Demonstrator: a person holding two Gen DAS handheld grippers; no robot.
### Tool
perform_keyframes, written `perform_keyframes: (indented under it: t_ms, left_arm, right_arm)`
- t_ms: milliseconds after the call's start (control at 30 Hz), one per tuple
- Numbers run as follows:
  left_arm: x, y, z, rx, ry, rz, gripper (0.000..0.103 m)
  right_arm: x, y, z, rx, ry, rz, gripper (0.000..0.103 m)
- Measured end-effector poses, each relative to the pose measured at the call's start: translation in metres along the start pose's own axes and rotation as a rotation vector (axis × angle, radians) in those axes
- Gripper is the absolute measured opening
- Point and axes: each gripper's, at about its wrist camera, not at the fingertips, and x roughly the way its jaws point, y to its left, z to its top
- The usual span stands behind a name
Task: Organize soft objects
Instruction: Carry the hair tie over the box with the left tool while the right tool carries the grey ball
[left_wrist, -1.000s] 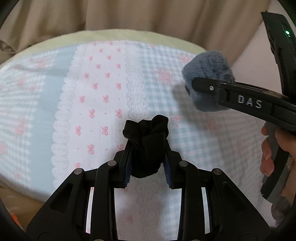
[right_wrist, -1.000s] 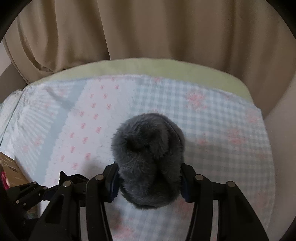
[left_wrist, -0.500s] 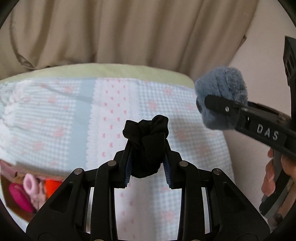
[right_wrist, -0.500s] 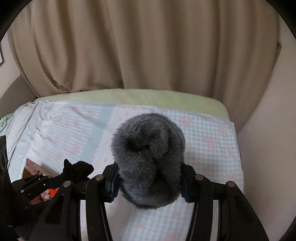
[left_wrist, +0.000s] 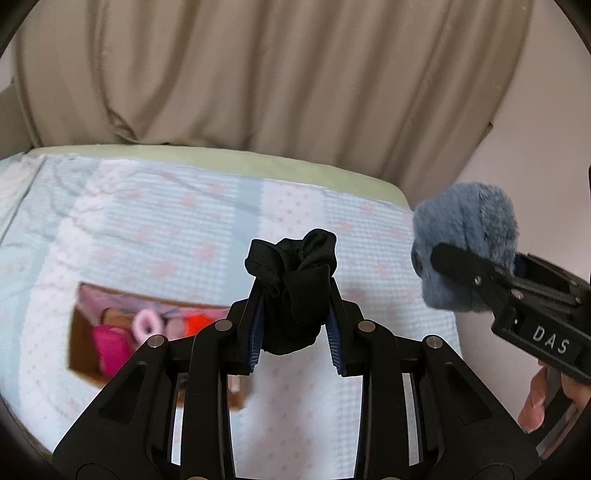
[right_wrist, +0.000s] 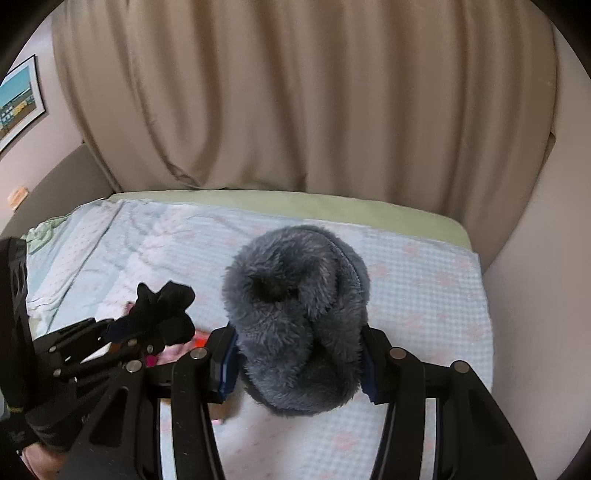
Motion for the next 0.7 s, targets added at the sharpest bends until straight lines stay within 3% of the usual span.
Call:
perform_keyframes:
  t_ms: [267, 467, 700]
  left_arm:
    - [-0.04, 0.089, -0.02, -0.006, 0.048, 0.033, 0.026]
    - [-0.034, 0.16, -0.027, 0.013, 0.107, 0.049, 0.026]
    - [-0.003, 0.224, -0.038, 0.037, 0.205, 0.051, 0.026]
  right_arm:
    - [-0.003, 0.084, -0.024, 0.033, 0.023, 0.053, 0.048]
    - [0.023, 0.153, -0.04, 0.036, 0.075, 0.056, 0.048]
    - [0.07, 0.203, -0.056, 0.087, 0.151, 0.036, 0.048]
